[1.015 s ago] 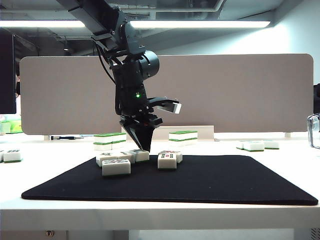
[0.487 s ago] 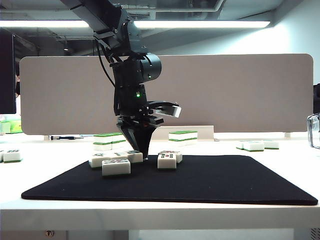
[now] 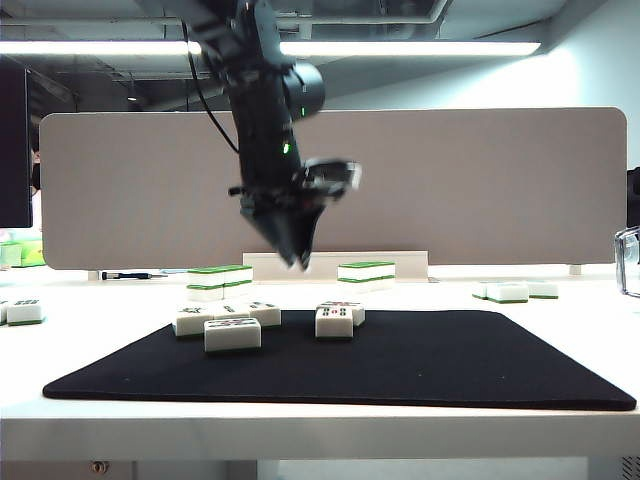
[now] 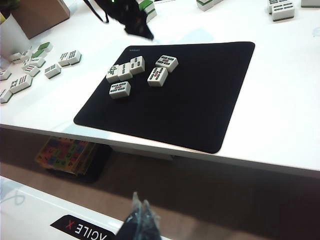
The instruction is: Align six mahjong tiles in a row on the table.
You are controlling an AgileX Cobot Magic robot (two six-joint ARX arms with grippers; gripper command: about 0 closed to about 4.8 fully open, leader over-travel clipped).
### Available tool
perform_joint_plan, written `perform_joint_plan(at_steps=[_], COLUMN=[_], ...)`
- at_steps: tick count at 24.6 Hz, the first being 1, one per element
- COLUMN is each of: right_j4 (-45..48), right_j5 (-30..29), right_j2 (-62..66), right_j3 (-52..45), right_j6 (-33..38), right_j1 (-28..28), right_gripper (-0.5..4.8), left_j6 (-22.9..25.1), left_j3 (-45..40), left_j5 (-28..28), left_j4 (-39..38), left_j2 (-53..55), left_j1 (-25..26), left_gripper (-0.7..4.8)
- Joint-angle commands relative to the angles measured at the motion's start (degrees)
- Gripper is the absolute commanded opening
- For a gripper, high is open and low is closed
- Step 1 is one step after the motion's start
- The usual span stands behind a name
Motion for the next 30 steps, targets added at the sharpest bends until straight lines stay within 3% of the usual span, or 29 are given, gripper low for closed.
perform_joint_plan(at_steps=[1, 3, 5, 17, 25, 28, 30], right_j4=[0.57, 0.57, 0.55, 0.57, 0.55, 0.55, 0.55], right_j5=[0.13, 0.11, 0.11, 0.11, 0.09, 0.09, 0.09], right_j2=[-0.68, -0.68, -0.68, -0.68, -0.68, -0.68, -0.68], right_j3=[0.17, 0.17, 0.17, 0.17, 0.17, 0.17, 0.17], right_j6=[-0.15, -0.15, -0.15, -0.15, -0.15, -0.15, -0.15], right_j1=[0.04, 0.04, 0.04, 0.07, 0.07, 0.07, 0.07], right_gripper=[-0.01, -0.01, -0.01, -0.01, -0.01, -0.01, -0.01], left_j6=[-14.19, -18.53, -21.64, -21.68, -23.39, -23.37, -23.37], left_j3=[1.75, 1.77, 1.75, 1.75, 1.73, 1.73, 1.73], left_j5=[7.69, 10.86, 11.34, -1.97, -2.49, -2.47, -2.05], left_j4=[-0.79, -0.94, -2.45, -3.74, -4.22, -4.22, -4.28], left_j2=[-0.44, -0.42, -0.13, 2.95, 5.03, 5.07, 5.07], left_j1=[-0.17, -0.17, -0.92, -6.91, -7.23, -7.23, -7.23], left_gripper=[2.5, 3.28, 3.47, 3.45, 3.39, 2.65, 2.63])
